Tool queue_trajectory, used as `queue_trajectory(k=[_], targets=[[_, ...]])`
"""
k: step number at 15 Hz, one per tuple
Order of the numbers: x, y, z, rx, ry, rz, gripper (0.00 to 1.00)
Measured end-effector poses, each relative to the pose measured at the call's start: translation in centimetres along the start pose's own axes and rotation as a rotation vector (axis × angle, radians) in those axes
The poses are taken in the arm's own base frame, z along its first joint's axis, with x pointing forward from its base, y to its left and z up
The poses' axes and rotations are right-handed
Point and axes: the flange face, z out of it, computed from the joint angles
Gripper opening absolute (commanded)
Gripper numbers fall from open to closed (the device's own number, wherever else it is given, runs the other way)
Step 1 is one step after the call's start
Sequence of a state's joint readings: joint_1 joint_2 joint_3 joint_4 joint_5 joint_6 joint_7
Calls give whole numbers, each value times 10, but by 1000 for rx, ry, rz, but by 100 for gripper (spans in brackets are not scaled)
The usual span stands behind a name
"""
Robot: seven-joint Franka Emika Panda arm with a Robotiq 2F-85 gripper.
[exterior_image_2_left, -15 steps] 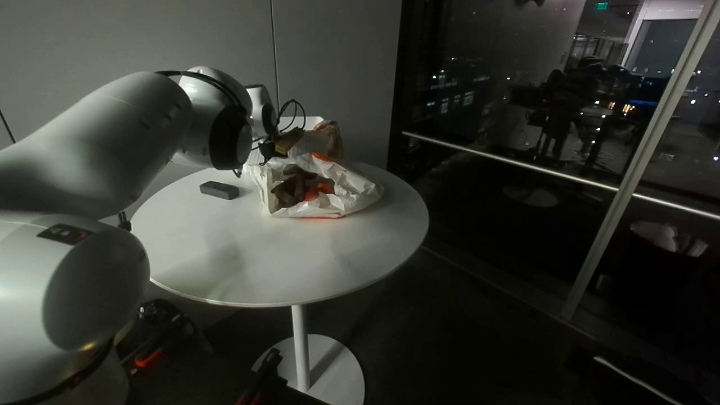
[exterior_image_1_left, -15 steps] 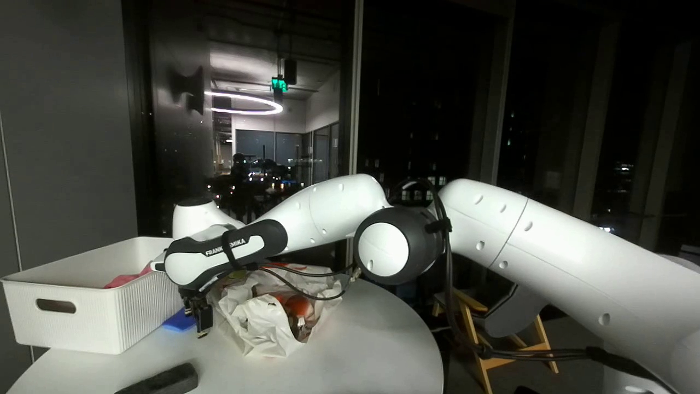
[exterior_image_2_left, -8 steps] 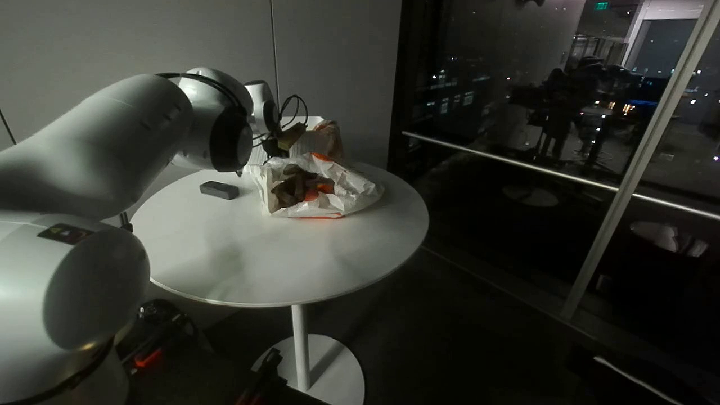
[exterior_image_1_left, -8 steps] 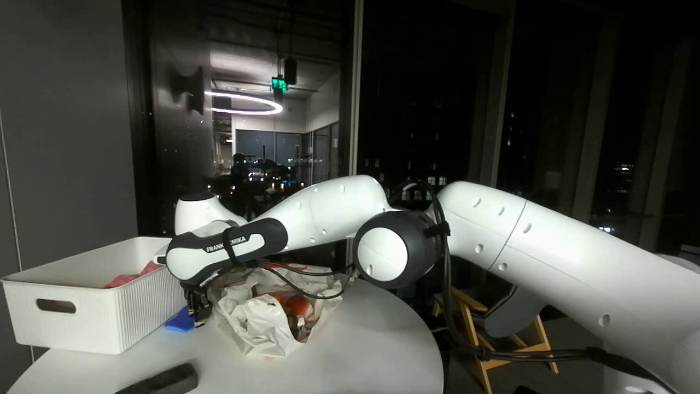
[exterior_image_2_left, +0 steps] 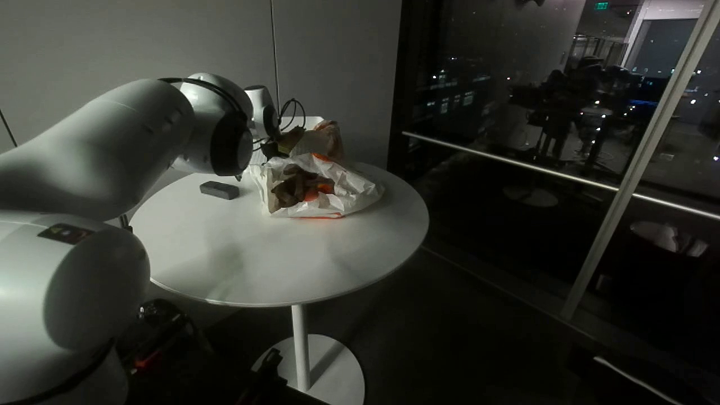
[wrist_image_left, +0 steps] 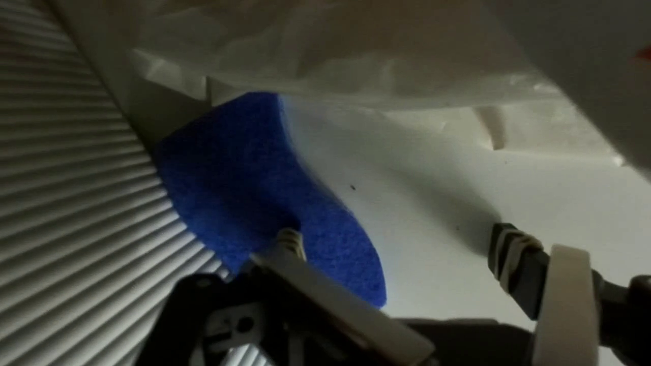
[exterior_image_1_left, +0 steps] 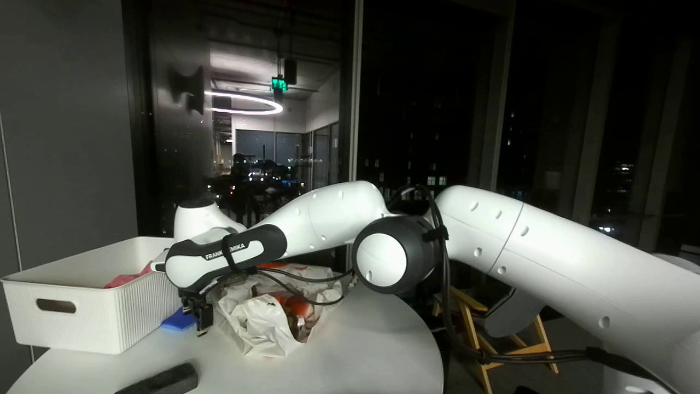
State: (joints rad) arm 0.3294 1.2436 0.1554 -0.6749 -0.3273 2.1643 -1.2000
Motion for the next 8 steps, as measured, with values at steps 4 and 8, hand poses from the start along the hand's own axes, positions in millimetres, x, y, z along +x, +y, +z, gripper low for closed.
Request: queue_trajectory(k=[4, 8], targets=[[0, 3, -1, -29, 10, -36, 49], [-5, 9, -5, -68, 20, -49, 19]])
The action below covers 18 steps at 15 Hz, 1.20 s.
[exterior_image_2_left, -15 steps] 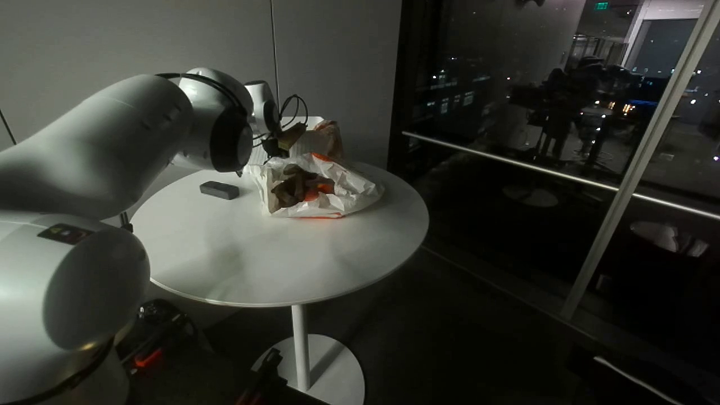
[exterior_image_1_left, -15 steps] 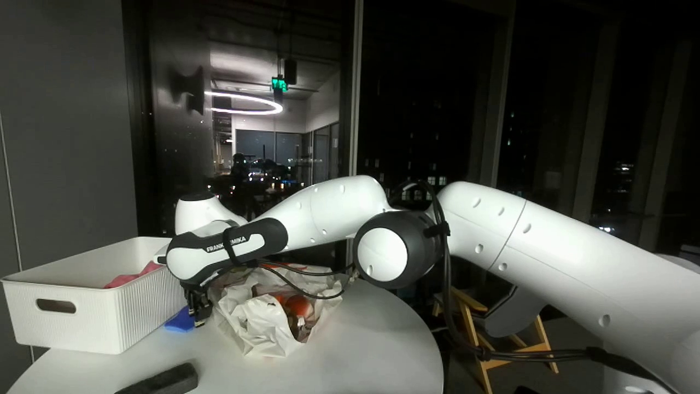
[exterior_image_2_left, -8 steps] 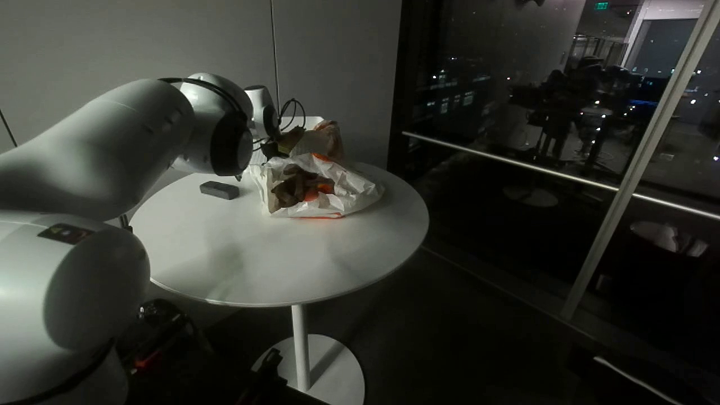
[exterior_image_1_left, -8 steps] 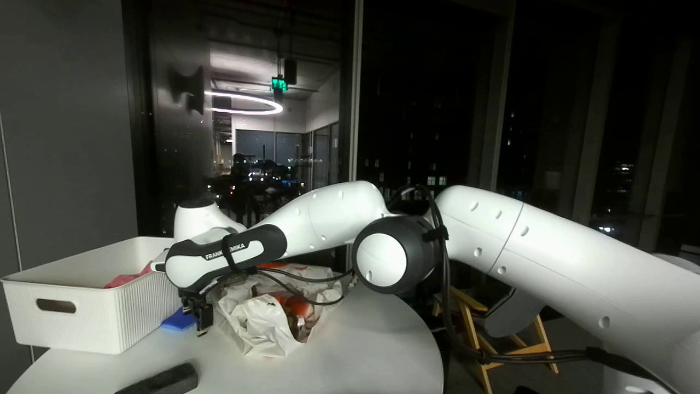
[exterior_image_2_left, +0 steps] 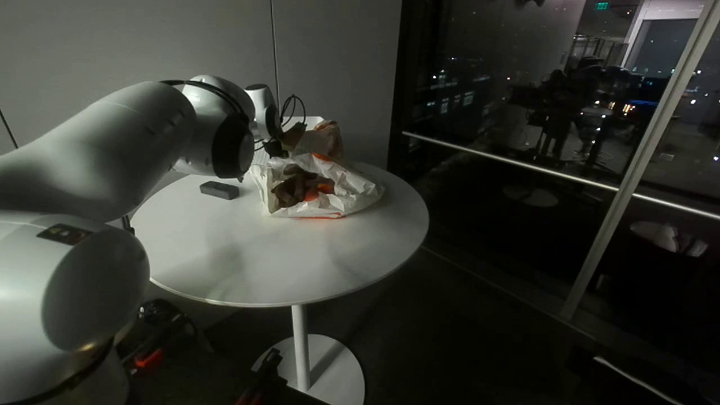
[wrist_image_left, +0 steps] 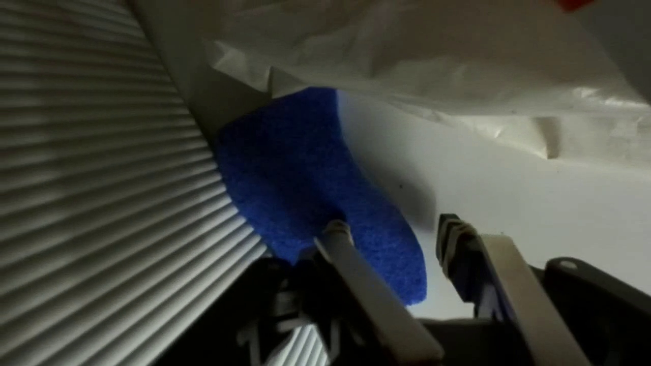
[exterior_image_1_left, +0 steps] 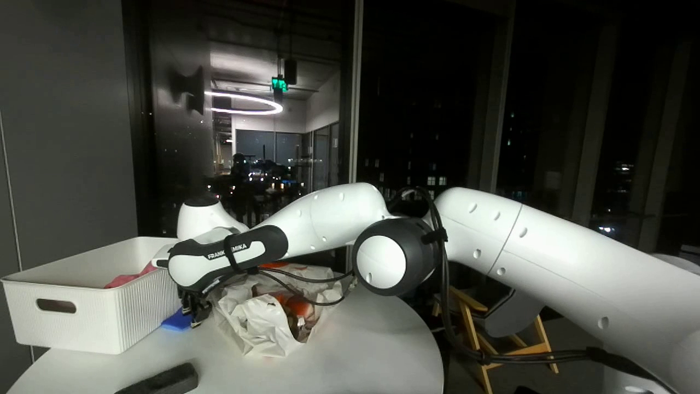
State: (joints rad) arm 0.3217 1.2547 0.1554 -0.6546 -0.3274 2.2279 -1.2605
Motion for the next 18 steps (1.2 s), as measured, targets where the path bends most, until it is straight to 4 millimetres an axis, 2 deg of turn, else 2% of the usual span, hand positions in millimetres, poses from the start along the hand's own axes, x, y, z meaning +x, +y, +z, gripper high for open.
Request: queue_trajectory(k=[1, 4, 8, 9, 10, 11, 12, 15, 16, 18], targets=[[-2, 1, -1, -7, 1, -1, 12], [-11, 5, -3, -13, 0, 4, 5], [-28, 7, -1, -7, -10, 21, 11], [-32, 7, -1, -4, -12, 23, 10], [-35, 8, 0, -4, -13, 21, 36], [-38, 9, -1, -7, -14, 13, 37], [-39, 10, -2, -14, -13, 6, 42], [-37, 16, -10, -66, 3, -13, 66], [-36, 18, -12, -82, 12, -19, 26], [-31, 19, -14, -93, 28, -28, 27]])
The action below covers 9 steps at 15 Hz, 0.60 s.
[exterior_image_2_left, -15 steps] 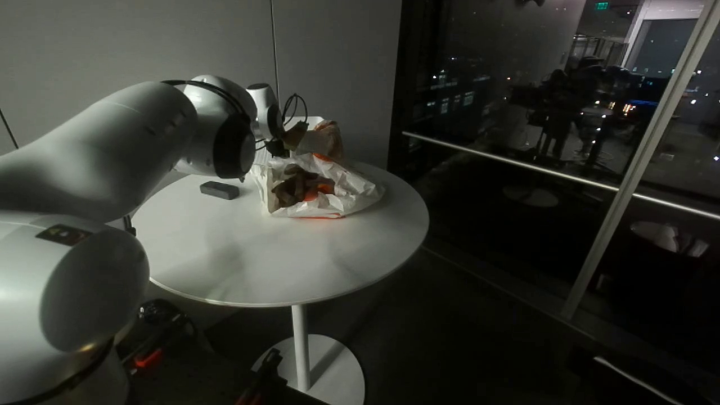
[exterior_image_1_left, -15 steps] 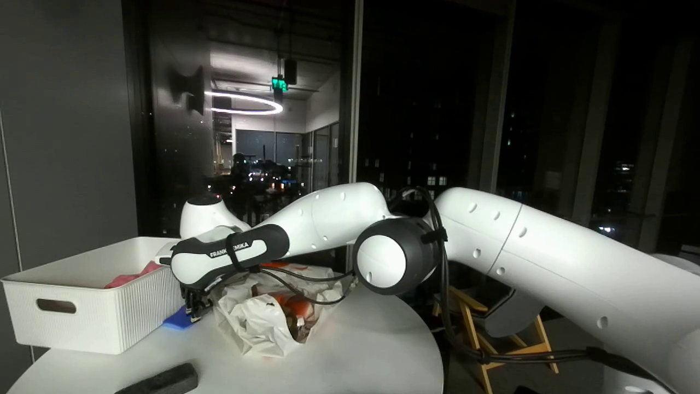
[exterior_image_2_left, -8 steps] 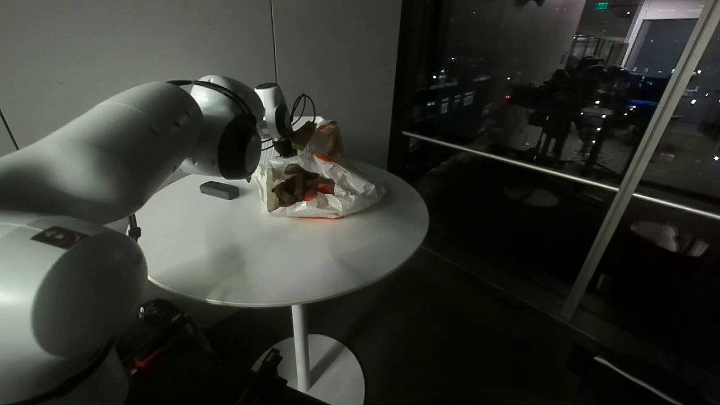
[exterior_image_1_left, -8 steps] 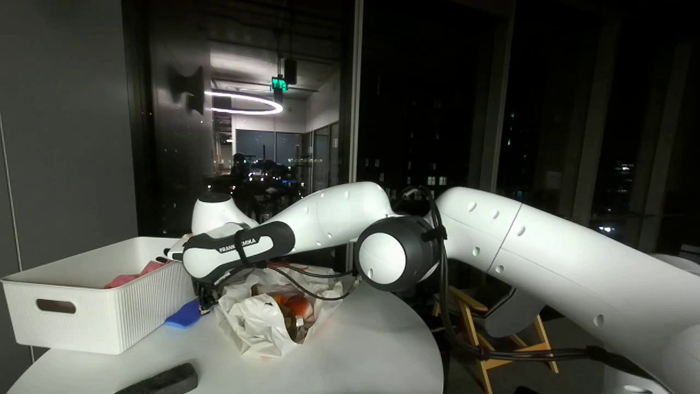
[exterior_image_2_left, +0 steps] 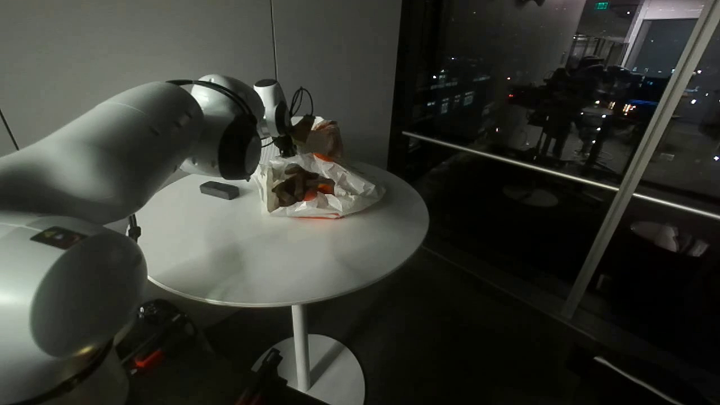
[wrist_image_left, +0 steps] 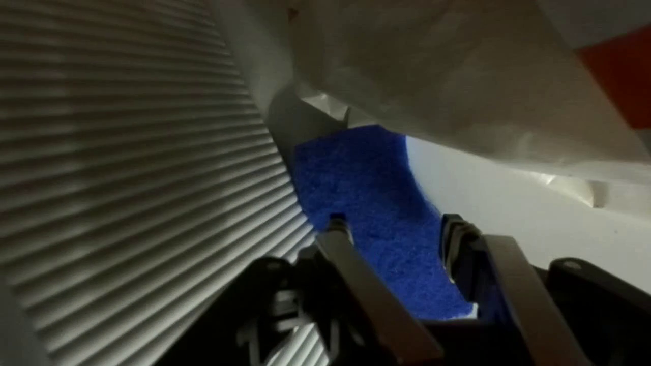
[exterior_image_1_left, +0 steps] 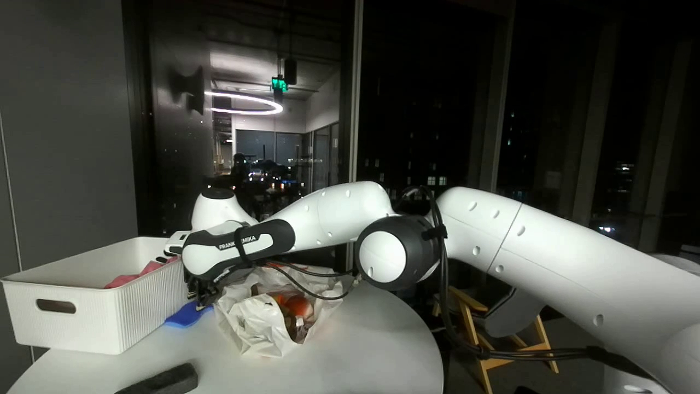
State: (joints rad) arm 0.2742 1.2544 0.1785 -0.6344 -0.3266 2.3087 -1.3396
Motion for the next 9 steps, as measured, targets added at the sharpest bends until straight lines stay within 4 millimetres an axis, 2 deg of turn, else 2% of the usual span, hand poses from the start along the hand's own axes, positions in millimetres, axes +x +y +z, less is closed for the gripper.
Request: queue_trajectory(k=[2, 5, 9], targets=[[4, -3, 4, 8, 12, 0, 11], [9, -11, 16, 22, 25, -12, 6], [11, -11, 15, 35, 27, -20, 10]])
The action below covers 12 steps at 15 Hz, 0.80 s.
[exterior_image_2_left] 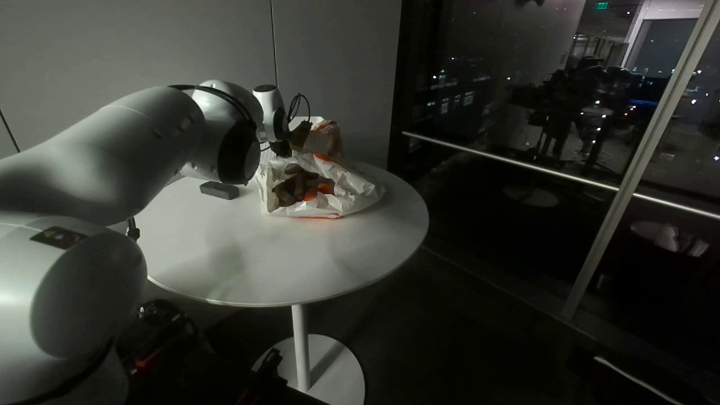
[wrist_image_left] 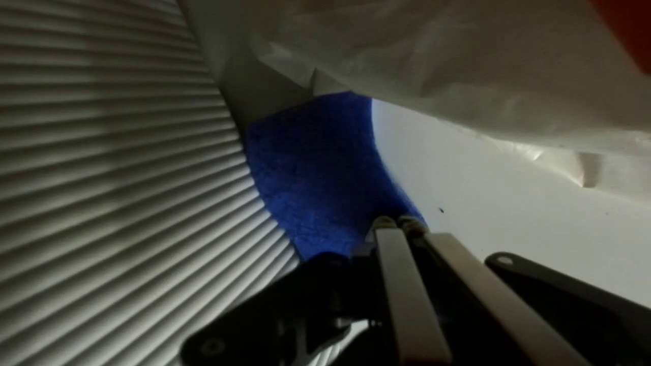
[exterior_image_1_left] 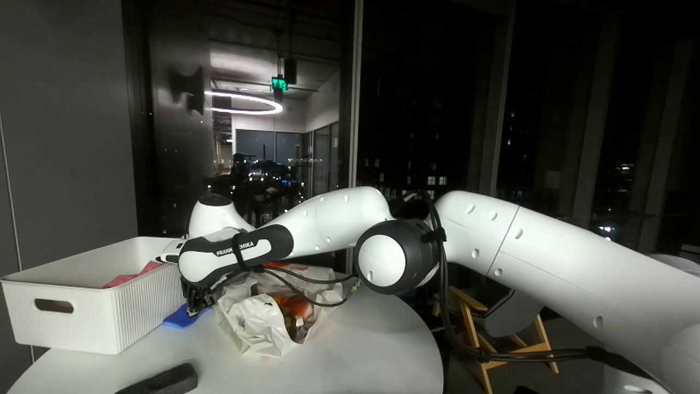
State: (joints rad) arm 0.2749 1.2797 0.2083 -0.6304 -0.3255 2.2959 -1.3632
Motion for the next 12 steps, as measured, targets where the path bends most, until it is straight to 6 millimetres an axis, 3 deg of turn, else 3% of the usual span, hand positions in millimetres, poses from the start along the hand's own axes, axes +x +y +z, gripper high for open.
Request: queue_trajectory(k=[6, 7, 8, 12], targets=[[-7, -14, -3, 196, -51, 26, 11], [-8, -15, -5, 223, -59, 28, 35], [-10, -14, -7, 225, -66, 26, 36], [-6, 5, -24, 97, -47, 21, 65]])
